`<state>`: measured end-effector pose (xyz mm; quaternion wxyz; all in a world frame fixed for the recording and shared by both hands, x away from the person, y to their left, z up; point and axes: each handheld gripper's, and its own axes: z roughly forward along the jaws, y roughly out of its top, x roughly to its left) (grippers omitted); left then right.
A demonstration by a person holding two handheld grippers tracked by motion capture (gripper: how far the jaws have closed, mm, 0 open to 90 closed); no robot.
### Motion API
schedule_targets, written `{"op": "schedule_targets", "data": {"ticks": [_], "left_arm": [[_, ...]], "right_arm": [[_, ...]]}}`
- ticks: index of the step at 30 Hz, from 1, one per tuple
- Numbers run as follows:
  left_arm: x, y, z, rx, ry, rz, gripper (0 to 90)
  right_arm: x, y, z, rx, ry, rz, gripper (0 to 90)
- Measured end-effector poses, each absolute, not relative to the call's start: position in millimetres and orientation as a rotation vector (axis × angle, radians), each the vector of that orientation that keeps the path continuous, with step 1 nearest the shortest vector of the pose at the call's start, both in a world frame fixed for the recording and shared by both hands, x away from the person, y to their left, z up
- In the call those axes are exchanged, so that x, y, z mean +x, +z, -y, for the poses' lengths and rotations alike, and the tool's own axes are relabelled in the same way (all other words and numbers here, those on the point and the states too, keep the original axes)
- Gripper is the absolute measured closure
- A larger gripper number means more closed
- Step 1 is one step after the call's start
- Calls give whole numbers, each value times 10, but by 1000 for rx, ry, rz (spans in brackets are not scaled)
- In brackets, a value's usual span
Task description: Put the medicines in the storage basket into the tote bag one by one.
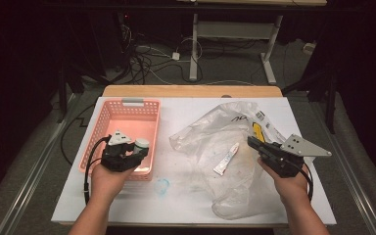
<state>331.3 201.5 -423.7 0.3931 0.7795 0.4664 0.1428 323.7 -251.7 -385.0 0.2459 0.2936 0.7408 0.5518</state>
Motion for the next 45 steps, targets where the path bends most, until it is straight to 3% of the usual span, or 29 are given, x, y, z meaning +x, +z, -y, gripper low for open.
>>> {"op": "schedule_targets", "data": {"ticks": [10,26,45], "left_arm": [[3187,-4242,-2065,1875,324,-1126,536],[2994,-4128,-1724,1905,286,-974,536],[2925,-4274,-1237,1992,217,-848,535]], "right_arm": [[3227,-3846,2512,788,1505,-2020,900],[3220,-3823,2578,797,1521,-2003,900],[3211,-3838,2533,794,1522,-2018,900]]}}
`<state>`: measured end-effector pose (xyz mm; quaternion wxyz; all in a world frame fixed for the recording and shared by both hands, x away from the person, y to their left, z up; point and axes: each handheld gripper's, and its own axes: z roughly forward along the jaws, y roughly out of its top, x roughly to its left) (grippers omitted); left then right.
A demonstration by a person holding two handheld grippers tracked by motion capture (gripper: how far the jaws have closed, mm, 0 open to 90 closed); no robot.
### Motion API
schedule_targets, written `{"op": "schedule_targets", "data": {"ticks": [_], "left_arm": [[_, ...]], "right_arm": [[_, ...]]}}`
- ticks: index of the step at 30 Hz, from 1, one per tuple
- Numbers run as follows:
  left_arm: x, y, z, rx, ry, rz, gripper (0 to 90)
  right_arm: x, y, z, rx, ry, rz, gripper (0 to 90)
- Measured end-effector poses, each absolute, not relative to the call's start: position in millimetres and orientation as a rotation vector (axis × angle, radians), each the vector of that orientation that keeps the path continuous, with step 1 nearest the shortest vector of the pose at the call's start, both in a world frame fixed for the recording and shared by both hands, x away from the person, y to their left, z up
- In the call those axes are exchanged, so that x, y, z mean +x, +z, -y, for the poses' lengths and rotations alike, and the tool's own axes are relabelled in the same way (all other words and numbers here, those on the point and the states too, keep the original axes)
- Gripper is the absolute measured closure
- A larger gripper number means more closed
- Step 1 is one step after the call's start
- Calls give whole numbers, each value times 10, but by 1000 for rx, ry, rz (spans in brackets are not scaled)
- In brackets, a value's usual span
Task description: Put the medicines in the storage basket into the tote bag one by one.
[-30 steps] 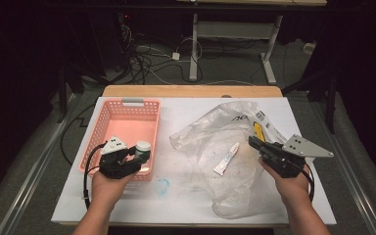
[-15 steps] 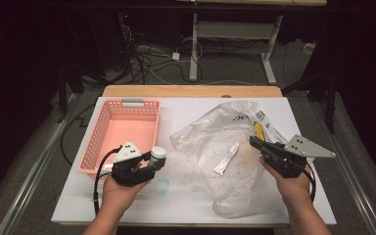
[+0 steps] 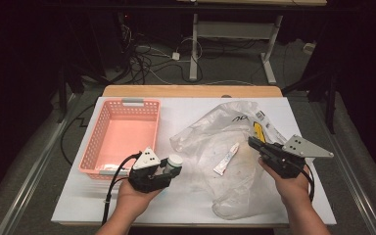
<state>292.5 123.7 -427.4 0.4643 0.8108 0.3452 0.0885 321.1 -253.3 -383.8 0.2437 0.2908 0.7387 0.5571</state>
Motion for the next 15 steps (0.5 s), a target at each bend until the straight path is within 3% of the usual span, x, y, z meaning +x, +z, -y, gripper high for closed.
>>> {"op": "schedule_targets", "data": {"ticks": [15], "left_arm": [[2990,-4400,-752,2071,164,-763,535]], "right_arm": [[3214,-3853,2504,786,1518,-2029,900]]}}
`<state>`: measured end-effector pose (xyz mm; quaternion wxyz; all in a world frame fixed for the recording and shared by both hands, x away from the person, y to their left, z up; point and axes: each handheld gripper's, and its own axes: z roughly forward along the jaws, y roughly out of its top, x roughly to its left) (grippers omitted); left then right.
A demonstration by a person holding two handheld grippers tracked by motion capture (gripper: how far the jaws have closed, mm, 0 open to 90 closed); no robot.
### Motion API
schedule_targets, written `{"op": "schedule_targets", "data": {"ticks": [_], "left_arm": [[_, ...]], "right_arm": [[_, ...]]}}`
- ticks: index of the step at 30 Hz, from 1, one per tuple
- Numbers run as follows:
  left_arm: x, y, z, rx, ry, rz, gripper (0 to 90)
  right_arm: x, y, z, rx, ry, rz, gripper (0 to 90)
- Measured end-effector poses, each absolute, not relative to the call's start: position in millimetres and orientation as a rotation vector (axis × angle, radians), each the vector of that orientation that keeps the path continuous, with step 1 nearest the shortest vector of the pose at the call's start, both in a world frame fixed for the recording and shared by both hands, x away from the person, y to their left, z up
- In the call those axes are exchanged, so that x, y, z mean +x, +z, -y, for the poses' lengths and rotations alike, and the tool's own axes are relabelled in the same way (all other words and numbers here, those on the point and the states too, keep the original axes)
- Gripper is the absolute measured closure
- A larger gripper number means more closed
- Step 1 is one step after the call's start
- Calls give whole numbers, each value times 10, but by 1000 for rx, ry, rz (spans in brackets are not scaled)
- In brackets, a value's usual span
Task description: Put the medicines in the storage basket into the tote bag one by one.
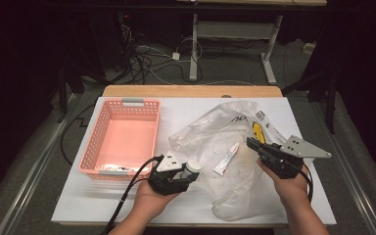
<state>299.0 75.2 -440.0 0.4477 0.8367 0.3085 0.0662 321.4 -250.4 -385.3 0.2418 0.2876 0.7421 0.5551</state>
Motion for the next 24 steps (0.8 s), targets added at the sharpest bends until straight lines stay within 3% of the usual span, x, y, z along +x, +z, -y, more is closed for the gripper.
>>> {"op": "schedule_targets", "data": {"ticks": [24], "left_arm": [[3301,-4544,187,2110,157,-674,534]], "right_arm": [[3212,-3839,2510,783,1525,-2023,900]]}}
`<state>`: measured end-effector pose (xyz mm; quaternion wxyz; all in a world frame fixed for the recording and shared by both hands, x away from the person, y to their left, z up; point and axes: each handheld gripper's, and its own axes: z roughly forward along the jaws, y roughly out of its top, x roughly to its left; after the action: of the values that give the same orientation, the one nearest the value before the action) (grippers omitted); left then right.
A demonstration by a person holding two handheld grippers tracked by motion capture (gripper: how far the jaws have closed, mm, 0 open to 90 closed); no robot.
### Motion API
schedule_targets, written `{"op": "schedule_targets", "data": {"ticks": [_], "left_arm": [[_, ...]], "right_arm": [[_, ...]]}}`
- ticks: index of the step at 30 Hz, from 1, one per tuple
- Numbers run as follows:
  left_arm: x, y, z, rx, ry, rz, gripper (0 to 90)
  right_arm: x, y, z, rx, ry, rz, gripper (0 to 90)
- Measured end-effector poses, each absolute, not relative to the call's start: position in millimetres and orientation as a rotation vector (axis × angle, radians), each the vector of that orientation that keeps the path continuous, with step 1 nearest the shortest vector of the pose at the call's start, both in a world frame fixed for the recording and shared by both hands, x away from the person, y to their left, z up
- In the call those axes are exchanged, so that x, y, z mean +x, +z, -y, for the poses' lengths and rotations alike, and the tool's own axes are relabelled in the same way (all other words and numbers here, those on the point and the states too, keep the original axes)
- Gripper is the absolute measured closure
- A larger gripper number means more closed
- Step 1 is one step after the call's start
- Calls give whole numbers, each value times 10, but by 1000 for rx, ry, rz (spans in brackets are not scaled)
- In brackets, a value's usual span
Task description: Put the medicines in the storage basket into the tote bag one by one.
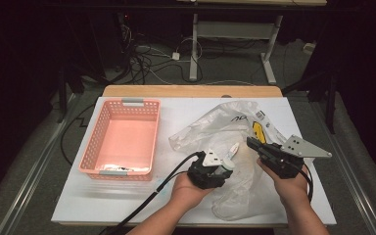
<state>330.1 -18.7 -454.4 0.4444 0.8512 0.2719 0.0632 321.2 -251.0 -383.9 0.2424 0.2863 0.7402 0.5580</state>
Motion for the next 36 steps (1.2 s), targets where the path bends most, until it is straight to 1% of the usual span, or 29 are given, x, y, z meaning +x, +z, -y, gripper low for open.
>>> {"op": "schedule_targets", "data": {"ticks": [19,28,31,36], "left_arm": [[3741,-4708,668,2090,190,-691,533],[3833,-4743,833,2092,170,-705,533],[3854,-4745,851,2102,190,-694,533],[3878,-4762,876,2106,185,-715,532]], "right_arm": [[3225,-3806,2568,799,1543,-1991,900],[3228,-3800,2604,809,1546,-1981,900],[3229,-3800,2603,808,1547,-1981,900],[3230,-3803,2598,806,1547,-1984,900]]}}
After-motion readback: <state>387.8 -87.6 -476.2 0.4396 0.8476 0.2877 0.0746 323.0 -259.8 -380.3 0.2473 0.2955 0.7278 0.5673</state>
